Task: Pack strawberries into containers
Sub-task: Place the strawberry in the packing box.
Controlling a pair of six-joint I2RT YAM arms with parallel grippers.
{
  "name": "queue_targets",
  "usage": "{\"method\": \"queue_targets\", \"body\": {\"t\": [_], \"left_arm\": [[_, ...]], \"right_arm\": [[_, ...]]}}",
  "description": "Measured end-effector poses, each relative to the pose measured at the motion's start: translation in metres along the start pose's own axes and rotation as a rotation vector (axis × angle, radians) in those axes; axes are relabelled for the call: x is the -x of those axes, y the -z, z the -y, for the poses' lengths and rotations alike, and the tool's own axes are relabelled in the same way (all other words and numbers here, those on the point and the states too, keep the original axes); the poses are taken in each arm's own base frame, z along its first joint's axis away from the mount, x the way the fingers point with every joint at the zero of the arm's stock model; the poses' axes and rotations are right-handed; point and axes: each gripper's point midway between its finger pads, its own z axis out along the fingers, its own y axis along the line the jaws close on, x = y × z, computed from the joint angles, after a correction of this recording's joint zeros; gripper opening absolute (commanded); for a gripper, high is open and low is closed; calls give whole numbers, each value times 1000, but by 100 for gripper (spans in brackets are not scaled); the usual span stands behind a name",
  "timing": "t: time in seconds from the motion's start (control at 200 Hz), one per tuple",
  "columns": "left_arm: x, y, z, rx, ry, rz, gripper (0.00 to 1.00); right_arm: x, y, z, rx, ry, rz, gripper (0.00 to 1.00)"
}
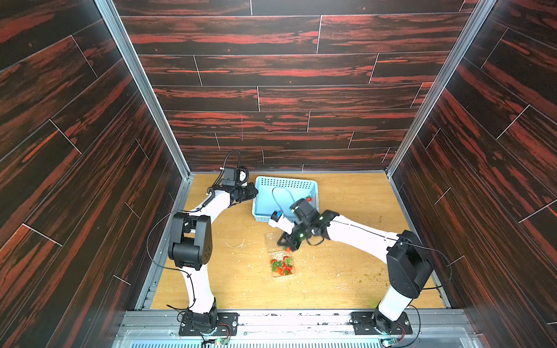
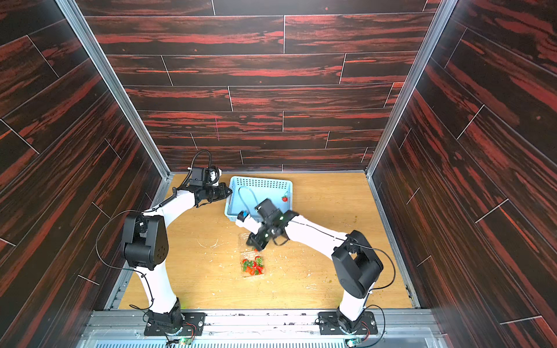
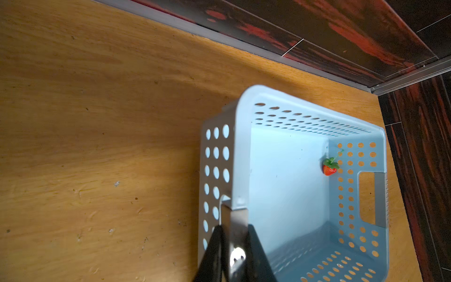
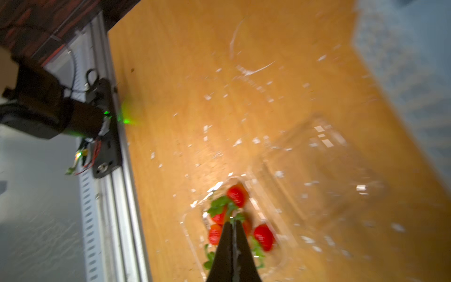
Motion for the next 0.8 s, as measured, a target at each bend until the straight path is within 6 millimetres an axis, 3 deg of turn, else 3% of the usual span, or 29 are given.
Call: {"method": "queue_targets", "body": {"t": [0.2,0.366,0.456,0.526,0.681,0.802], "left_arm": [[0,0,0,0,0,0,0],[0,0,0,0,0,-1,0],[0,0,0,0,0,-1,0],[0,0,0,1,1,-1,0],[0,0,0,0,0,-1,0],[0,0,0,0,0,0,0]], "right_arm": [[-21,-23,-17,47,3,-62,6],[-43,-41,-9,43,-28,-120,11],[-48,-46,-5,31,-41,-136,20],[-49,-47,-2,19,-36,-140,29],[-46,-45,3,-1,-28,-130,33],[-28,-24,14,-28,-37,-69,34]]}}
